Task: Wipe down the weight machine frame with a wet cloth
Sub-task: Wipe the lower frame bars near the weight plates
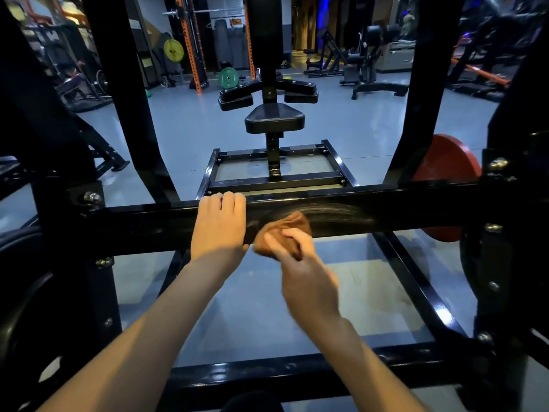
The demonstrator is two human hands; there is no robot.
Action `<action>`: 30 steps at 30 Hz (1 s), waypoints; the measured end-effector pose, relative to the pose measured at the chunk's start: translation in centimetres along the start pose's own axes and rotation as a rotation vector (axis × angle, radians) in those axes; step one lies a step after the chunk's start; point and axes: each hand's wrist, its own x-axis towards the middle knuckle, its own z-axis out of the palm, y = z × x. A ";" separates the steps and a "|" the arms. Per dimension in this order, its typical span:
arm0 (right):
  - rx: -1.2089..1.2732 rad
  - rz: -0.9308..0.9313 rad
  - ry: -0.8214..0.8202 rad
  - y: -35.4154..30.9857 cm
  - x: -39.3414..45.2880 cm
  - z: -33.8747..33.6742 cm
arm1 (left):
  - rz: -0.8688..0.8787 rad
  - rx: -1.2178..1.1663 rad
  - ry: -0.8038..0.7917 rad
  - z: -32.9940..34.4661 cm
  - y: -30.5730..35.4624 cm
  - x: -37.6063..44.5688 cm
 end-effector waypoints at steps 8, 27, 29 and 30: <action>0.262 0.493 0.439 1.5 2.4 -1.9 | -0.024 0.019 -0.031 0.3 0.5 0.1; 0.130 0.240 0.247 -0.8 2.5 -1.4 | -0.051 0.071 -0.019 0.3 1.0 0.0; -0.002 0.009 0.054 -0.1 1.0 -0.5 | -0.036 0.066 -0.025 0.1 0.8 -0.1; -0.041 -0.056 -0.010 1.4 0.9 -1.0 | -0.026 0.068 -0.033 0.1 0.7 -0.1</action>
